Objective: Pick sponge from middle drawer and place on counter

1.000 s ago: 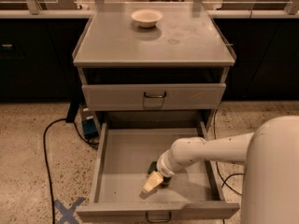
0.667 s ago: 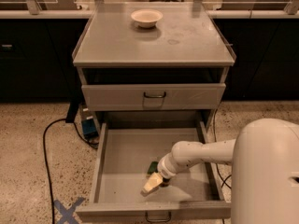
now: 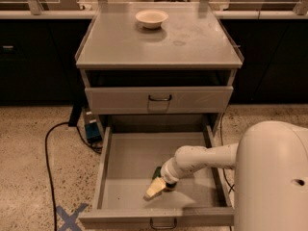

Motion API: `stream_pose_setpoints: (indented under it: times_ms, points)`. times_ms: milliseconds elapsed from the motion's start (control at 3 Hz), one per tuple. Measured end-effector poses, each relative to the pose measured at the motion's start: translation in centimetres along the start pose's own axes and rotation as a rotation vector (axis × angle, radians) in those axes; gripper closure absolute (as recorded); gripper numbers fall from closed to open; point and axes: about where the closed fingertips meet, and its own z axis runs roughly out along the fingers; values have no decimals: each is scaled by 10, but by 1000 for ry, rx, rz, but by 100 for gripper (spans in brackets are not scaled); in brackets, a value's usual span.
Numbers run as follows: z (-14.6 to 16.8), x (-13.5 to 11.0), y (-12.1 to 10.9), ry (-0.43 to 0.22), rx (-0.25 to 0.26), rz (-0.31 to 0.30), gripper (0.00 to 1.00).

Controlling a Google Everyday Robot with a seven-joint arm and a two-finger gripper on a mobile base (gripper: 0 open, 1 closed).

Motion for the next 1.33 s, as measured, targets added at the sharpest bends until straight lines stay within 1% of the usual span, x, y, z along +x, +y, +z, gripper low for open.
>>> stream_pose_setpoints:
  times_ms: [333,667,1000,1333]
  points:
    - [10,-10,-4,1,11,-10,18]
    - [10,-10,-4,1,11,-10,15]
    - [10,-10,-4,1,10,-10,0]
    - [13,-7,-7,7,16,3,0]
